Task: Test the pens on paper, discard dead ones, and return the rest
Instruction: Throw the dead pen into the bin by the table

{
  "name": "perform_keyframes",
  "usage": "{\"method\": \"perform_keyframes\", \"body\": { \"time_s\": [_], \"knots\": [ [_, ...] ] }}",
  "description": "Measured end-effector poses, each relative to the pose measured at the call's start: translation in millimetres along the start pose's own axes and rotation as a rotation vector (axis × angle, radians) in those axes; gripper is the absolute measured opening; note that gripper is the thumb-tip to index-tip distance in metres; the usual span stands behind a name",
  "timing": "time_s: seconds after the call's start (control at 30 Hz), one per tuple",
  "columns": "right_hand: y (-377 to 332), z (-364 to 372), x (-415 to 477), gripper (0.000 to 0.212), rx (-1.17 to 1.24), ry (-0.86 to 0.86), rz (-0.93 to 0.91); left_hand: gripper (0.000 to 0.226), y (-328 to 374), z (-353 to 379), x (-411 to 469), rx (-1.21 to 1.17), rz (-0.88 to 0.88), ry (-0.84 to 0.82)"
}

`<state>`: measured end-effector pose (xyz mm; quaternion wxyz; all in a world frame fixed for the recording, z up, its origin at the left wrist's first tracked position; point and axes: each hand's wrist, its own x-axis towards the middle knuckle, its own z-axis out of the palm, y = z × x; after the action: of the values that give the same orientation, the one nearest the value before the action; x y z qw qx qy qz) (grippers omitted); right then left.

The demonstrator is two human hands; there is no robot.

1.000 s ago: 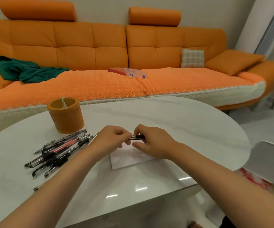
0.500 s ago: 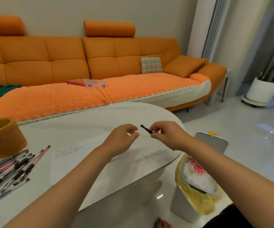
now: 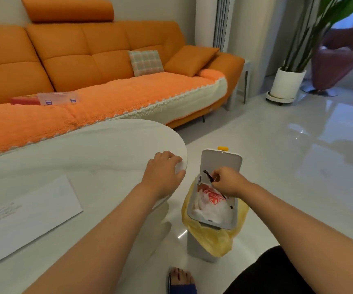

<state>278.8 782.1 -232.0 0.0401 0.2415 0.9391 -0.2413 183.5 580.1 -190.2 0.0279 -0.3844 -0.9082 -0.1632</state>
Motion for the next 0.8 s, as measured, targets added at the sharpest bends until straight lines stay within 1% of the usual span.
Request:
{"method": "perform_keyframes", "body": {
  "time_s": [0.07, 0.17, 0.27, 0.3, 0.37, 0.5, 0.6, 0.7, 0.8],
  "knots": [
    [5, 15, 12, 0.016, -0.022, -0.046, 0.035, 0.044, -1, 6, 3, -0.001, -0.003, 0.024],
    [9, 33, 26, 0.016, -0.073, -0.086, 0.089, 0.043, -4, 11, 6, -0.027, -0.008, 0.051],
    [14, 43, 31, 0.023, -0.144, -0.120, 0.123, 0.041, -7, 13, 7, -0.044, -0.004, 0.056],
    [14, 44, 31, 0.024, -0.138, -0.117, 0.131, 0.041, -7, 13, 7, -0.047, -0.004, 0.056],
    [11, 41, 31, 0.025, -0.046, -0.080, 0.132, 0.041, -8, 14, 8, -0.048, -0.004, 0.056],
    [-10, 20, 19, 0.036, 0.145, 0.119, 0.060, 0.043, -8, 9, 6, -0.063, 0.003, 0.029],
    [-36, 4, 2, 0.029, 0.250, 0.241, -0.011, 0.043, -10, 0, -1, -0.093, 0.006, 0.019],
    [-67, -8, -17, 0.021, 0.293, 0.269, -0.116, 0.040, -18, -15, -10, -0.101, -0.023, 0.047],
    [-105, -19, -32, 0.015, 0.305, 0.241, -0.214, 0.038, -34, -36, -23, -0.104, -0.065, 0.056]
  ]
}}
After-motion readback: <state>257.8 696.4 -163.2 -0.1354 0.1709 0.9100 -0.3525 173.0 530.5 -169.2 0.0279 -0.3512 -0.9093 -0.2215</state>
